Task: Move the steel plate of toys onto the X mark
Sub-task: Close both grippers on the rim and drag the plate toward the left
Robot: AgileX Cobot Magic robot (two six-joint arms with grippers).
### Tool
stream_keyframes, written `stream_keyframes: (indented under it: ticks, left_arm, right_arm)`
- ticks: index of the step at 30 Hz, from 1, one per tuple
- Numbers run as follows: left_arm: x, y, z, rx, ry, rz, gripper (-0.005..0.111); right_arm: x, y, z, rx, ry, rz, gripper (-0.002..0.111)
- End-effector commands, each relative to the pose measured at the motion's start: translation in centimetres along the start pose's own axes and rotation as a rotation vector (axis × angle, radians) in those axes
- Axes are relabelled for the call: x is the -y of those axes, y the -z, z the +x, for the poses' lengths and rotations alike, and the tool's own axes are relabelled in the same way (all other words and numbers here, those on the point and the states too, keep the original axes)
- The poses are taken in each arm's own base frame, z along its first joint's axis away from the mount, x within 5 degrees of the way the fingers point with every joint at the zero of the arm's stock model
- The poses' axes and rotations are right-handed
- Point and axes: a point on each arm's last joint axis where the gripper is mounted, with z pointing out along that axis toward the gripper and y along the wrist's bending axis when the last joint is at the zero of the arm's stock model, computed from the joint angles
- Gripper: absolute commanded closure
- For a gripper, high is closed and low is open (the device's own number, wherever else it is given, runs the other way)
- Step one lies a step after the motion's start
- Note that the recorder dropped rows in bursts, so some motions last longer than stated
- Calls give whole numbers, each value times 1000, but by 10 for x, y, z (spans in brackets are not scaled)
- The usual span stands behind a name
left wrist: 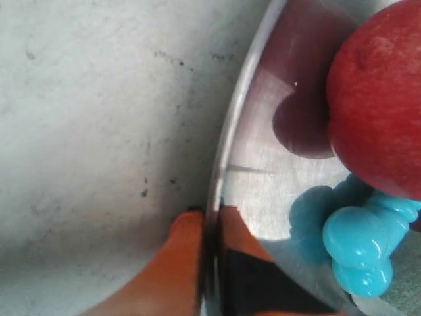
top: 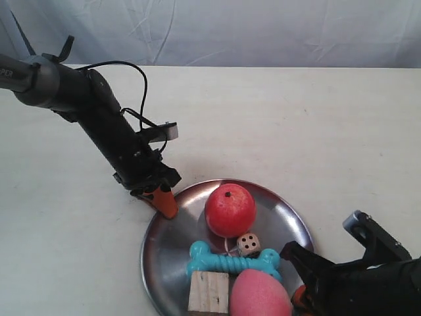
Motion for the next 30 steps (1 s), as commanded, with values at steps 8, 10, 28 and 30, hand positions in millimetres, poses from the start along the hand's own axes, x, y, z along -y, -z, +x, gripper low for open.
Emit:
stream_keyframes:
  ticks: [8,10,28,30]
  left_arm:
    - [-2,-14,5,-55,42,-9,107]
    - [0,-11,7,-74,33,-17,107]
    - [11,10,13,-107,47,-73,107]
    - [12,12,13,-105,45,-80,107]
  right_arm:
    - [-4,0,2,-25,13,-13,108]
    - [-7,2,2,-32,14,-33,108]
    - [-29,13,2,-38,64,-131,109]
    - [-29,13,2,-38,64,-131,109]
